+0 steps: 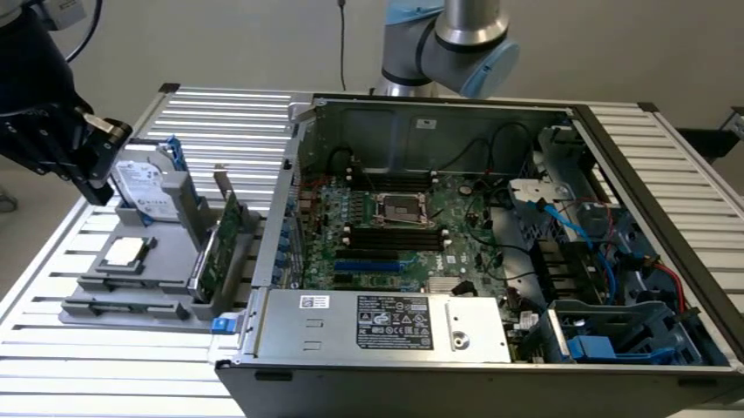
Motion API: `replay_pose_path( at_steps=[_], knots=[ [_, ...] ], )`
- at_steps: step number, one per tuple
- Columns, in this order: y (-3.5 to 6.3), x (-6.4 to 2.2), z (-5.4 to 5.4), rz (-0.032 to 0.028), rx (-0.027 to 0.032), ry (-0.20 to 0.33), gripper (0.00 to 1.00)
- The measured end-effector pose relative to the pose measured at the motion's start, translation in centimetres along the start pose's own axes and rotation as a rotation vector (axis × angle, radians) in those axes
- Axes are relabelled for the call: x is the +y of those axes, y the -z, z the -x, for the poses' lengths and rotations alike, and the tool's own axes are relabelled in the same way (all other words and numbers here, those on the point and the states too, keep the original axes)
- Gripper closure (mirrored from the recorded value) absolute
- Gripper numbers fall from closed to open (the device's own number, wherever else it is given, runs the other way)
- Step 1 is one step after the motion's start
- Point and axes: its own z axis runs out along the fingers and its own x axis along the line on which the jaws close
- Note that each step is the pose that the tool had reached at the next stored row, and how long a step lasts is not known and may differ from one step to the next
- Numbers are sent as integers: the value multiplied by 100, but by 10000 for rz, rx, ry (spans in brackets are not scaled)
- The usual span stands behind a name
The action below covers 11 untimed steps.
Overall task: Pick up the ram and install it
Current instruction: 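Pick up the ram and move it above insertion slot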
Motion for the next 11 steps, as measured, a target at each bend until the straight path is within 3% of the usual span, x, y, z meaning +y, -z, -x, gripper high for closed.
replay_pose_path(
  at_steps=[8, 11],
  knots=[
    [0, 0, 0, 0, 0, 0, 89],
    [-5, -1, -16, 23, 13, 337, 89]
  ],
)
